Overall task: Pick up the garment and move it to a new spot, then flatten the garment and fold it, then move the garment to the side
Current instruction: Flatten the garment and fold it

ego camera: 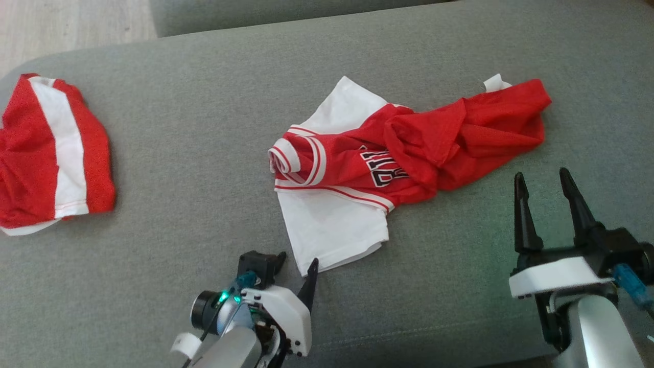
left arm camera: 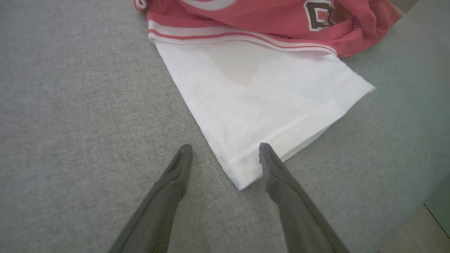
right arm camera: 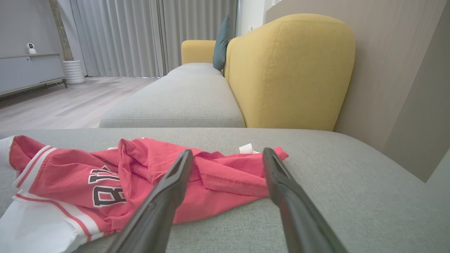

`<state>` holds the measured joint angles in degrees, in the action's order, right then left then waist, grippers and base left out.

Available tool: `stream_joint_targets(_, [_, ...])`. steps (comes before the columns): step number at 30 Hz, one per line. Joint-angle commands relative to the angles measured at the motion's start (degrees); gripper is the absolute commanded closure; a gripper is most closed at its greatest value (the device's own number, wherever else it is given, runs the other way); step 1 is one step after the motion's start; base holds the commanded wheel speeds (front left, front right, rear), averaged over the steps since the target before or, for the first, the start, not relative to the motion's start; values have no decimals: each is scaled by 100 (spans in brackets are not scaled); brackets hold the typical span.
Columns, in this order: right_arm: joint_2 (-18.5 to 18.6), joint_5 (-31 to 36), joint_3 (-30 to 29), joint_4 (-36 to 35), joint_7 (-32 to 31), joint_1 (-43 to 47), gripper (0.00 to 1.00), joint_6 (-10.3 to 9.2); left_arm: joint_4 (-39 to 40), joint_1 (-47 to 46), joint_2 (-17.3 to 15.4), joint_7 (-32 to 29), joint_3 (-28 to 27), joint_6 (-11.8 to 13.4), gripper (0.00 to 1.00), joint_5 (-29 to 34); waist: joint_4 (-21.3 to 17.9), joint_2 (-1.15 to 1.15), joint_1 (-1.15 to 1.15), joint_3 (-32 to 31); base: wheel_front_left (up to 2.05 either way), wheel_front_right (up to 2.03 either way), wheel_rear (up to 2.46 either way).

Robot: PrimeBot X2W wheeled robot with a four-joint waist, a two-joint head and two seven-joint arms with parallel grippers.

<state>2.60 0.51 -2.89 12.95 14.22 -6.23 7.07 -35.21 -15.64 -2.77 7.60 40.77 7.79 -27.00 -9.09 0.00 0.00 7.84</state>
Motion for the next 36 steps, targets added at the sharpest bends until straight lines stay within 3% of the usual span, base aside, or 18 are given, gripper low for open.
stream_joint_targets(1, [28, -31, 158, -236, 77, -249, 0, 42, 69, -253, -10, -5, -112, 61, 0, -46, -43, 0, 0, 14, 0, 0, 0])
stream_joint_targets(5, [28, -80, 217, -294, 77, -285, 0, 42, -162, -370, -10, -35, 16, 126, 0, -217, -127, 0, 0, 34, 0, 0, 0])
stream_joint_targets(12, [28, -92, 240, -321, 77, -271, 0, 42, -310, -489, -10, -157, 359, -60, 0, -586, -194, 0, 0, 44, 0, 0, 0])
stream_joint_targets(13, [28, -86, 245, -322, 77, -272, 0, 42, -307, -495, -10, -171, 409, -98, 41, -650, -199, 0, 0, 43, 0, 0, 0])
stream_joint_targets(14, [28, -81, 251, -323, 77, -274, 0, 42, -293, -498, -10, -180, 467, -162, 90, -720, -202, 0, 0, 41, 0, 0, 0])
stream_joint_targets(15, [28, -67, 259, -325, 77, -275, 0, 42, -275, -504, -10, -173, 520, -215, 100, -781, -200, 0, 0, 36, 0, 0, 0])
stream_joint_targets(22, [28, 56, 462, -225, 77, -174, 0, 42, -70, -634, -10, 558, 313, 11, 100, -1042, -74, 0, 0, -12, 0, 0, 0])
stream_joint_targets(28, [28, 82, 627, -146, 77, -63, 0, 42, 513, -596, -26, 734, -218, 156, 100, -817, 105, 0, 0, -90, 0, 0, 0])
stream_joint_targets(36, [28, 441, 579, 74, 53, -173, 0, 42, 1307, -153, -40, 739, -737, 65, 100, -267, 270, 0, 0, -152, 0, 0, 0])
